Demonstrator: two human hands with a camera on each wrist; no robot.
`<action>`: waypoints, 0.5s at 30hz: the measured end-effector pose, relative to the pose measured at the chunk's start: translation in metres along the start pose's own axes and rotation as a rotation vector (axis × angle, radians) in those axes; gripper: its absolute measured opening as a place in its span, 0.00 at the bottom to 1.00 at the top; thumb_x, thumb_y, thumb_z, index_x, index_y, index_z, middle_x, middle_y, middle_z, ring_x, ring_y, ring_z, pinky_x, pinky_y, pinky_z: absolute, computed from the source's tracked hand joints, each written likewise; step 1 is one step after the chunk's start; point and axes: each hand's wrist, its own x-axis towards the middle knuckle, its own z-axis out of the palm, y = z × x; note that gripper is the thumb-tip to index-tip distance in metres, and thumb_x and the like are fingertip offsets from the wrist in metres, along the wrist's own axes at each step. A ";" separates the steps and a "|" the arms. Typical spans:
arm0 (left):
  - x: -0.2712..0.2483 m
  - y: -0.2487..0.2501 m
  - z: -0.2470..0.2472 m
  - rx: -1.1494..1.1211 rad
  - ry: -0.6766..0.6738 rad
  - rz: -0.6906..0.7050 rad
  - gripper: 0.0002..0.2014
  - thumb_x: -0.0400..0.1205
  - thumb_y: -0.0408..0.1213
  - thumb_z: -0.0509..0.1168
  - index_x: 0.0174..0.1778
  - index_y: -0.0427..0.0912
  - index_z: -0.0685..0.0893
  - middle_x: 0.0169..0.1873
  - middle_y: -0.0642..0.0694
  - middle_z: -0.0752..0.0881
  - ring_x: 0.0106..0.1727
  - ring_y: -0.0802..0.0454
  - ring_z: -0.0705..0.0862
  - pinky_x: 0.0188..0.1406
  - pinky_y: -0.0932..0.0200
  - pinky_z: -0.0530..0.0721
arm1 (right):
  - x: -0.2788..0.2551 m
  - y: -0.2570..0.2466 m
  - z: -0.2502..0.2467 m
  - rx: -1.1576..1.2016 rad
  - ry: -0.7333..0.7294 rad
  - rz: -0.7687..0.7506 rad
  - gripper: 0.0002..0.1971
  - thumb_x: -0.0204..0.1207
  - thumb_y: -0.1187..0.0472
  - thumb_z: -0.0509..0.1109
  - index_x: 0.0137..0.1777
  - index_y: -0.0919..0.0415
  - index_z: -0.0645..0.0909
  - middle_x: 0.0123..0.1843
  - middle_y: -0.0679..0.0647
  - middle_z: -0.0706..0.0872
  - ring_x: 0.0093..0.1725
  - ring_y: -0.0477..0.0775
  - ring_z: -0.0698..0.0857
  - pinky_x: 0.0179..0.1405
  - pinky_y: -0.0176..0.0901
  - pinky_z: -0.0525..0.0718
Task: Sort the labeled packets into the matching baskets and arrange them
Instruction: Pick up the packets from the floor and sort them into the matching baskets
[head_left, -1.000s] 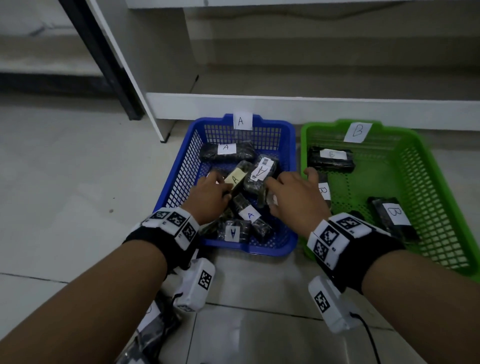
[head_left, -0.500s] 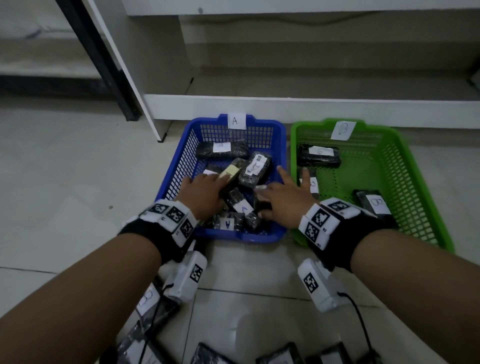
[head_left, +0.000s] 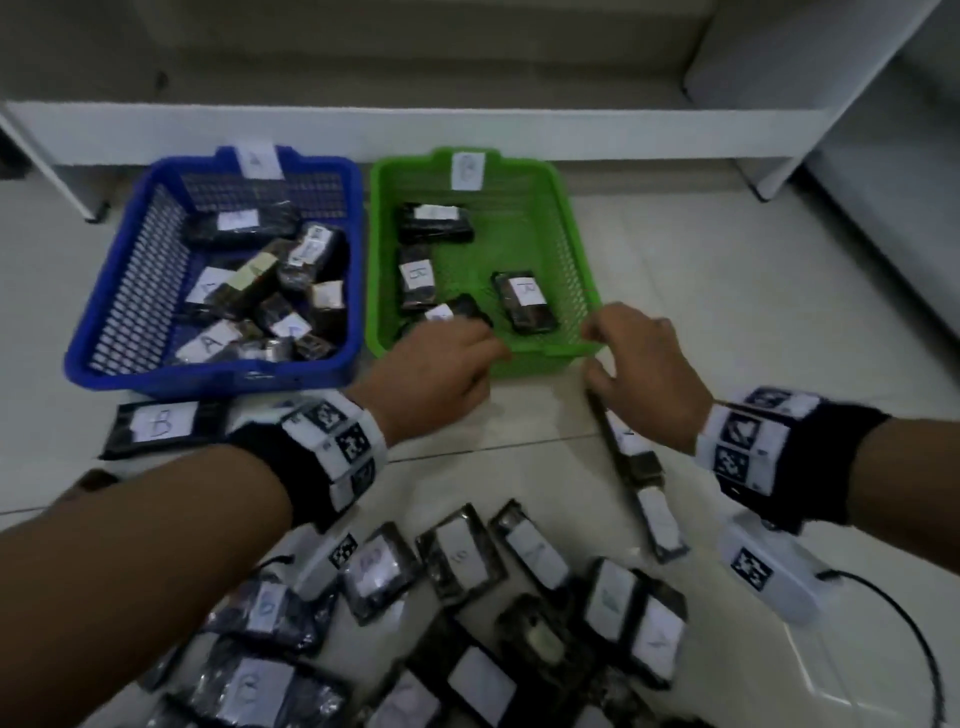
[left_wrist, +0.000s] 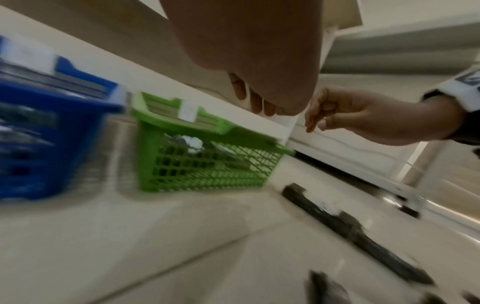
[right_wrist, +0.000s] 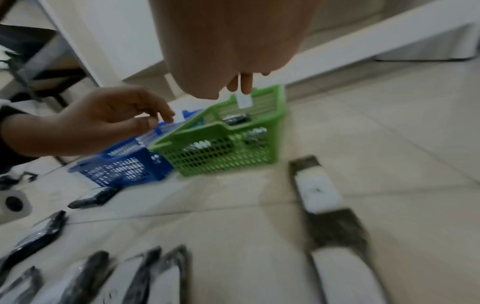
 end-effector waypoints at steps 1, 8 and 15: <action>0.000 0.010 0.011 -0.018 -0.029 0.042 0.14 0.76 0.35 0.60 0.54 0.42 0.85 0.46 0.42 0.85 0.45 0.41 0.83 0.39 0.49 0.82 | -0.013 0.014 0.004 0.004 0.003 0.060 0.14 0.73 0.63 0.68 0.58 0.62 0.76 0.55 0.58 0.81 0.56 0.62 0.80 0.56 0.54 0.70; 0.000 0.076 0.078 -0.125 -0.574 0.157 0.24 0.81 0.47 0.61 0.74 0.49 0.71 0.70 0.46 0.74 0.68 0.45 0.74 0.65 0.51 0.73 | -0.076 0.082 0.025 -0.121 -0.525 0.315 0.42 0.76 0.38 0.63 0.82 0.59 0.50 0.78 0.60 0.65 0.75 0.62 0.69 0.71 0.56 0.69; -0.023 0.062 0.090 -0.102 -0.627 0.173 0.30 0.78 0.58 0.61 0.75 0.52 0.69 0.68 0.47 0.74 0.66 0.48 0.75 0.64 0.53 0.73 | -0.059 0.081 0.045 0.006 -0.622 0.444 0.45 0.72 0.38 0.68 0.79 0.64 0.54 0.73 0.63 0.72 0.70 0.65 0.75 0.67 0.61 0.73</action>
